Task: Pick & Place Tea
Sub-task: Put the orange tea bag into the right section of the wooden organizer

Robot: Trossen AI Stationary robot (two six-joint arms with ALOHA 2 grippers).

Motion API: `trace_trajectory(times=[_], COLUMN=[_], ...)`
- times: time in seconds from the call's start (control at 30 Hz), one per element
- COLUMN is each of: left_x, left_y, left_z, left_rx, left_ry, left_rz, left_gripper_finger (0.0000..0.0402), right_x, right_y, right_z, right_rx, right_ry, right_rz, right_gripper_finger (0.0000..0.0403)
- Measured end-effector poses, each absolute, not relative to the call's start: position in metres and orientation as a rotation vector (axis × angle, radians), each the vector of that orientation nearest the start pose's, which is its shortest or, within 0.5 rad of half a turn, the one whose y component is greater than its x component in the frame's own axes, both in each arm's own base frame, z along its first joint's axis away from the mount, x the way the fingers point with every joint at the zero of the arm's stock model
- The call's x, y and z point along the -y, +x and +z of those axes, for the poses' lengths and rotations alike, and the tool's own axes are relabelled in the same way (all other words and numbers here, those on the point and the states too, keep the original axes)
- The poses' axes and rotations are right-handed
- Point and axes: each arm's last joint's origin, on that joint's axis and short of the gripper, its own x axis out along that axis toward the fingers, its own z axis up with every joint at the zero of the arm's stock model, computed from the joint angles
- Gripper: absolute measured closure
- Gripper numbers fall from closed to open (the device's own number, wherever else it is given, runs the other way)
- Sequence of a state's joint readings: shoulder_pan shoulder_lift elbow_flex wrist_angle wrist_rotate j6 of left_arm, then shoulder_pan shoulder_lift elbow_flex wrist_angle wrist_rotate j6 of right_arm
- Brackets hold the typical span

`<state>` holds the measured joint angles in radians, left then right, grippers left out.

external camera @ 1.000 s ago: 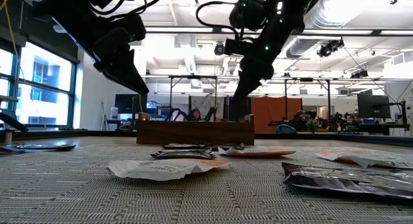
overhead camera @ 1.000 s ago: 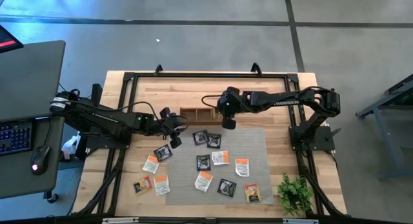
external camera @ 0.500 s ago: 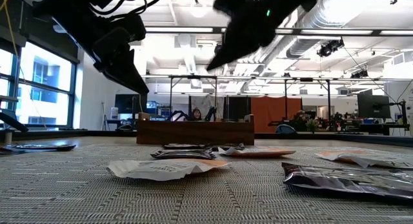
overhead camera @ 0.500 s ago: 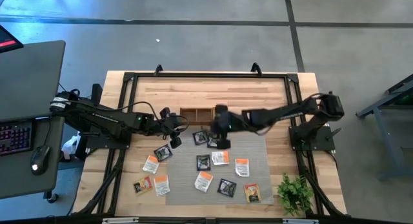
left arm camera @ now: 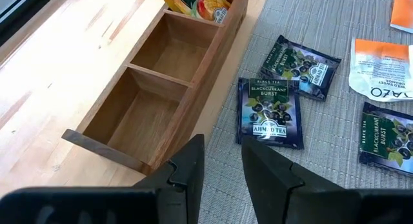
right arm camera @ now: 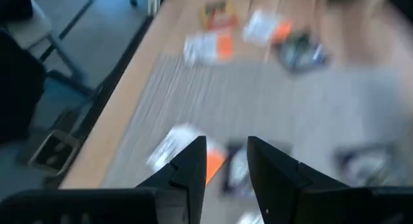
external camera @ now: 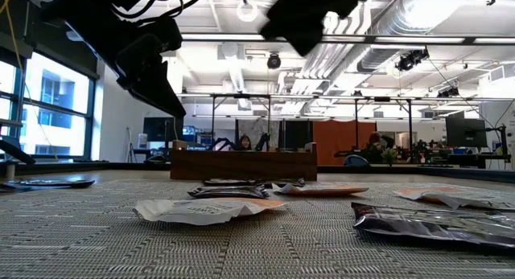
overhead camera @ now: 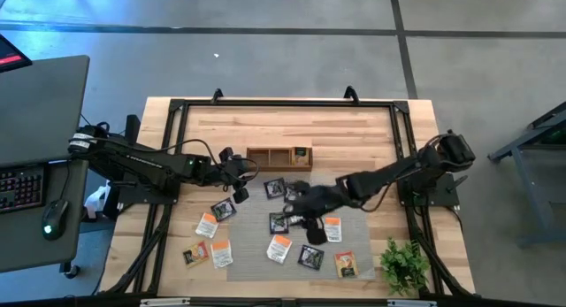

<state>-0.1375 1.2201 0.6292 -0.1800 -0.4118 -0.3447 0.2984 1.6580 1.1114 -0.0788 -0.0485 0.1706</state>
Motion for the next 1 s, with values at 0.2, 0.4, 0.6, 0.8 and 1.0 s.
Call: trace_trajectory(times=[0.2, 0.4, 0.6, 0.8, 1.0], left_x=[0.021, 0.021, 0.021, 0.021, 0.021], left_y=[0.233, 0.233, 0.233, 0.233, 0.233], left_z=[0.199, 0.199, 0.199, 0.199, 0.199], left_rx=[-0.686, -0.687, -0.687, -0.686, -0.684], left_ry=[-0.117, -0.117, -0.116, -0.117, -0.120], left_rz=[0.384, 0.384, 0.386, 0.386, 0.387], left_gripper_finger=[0.0298, 0.0298, 0.0298, 0.0298, 0.0298], right_x=[-0.137, -0.170, -0.203, -0.221, -0.217], right_y=[0.320, 0.286, 0.270, 0.257, 0.253], right_z=[0.218, 0.203, 0.184, 0.156, 0.149], right_rx=[-0.927, -1.179, -1.212, -1.349, -1.390], right_ry=[0.345, 0.461, 0.369, 0.269, 0.196], right_rz=[0.203, 0.086, 0.076, 0.085, 0.029], right_gripper_finger=[0.0295, 0.0295, 0.0295, 0.0295, 0.0295])
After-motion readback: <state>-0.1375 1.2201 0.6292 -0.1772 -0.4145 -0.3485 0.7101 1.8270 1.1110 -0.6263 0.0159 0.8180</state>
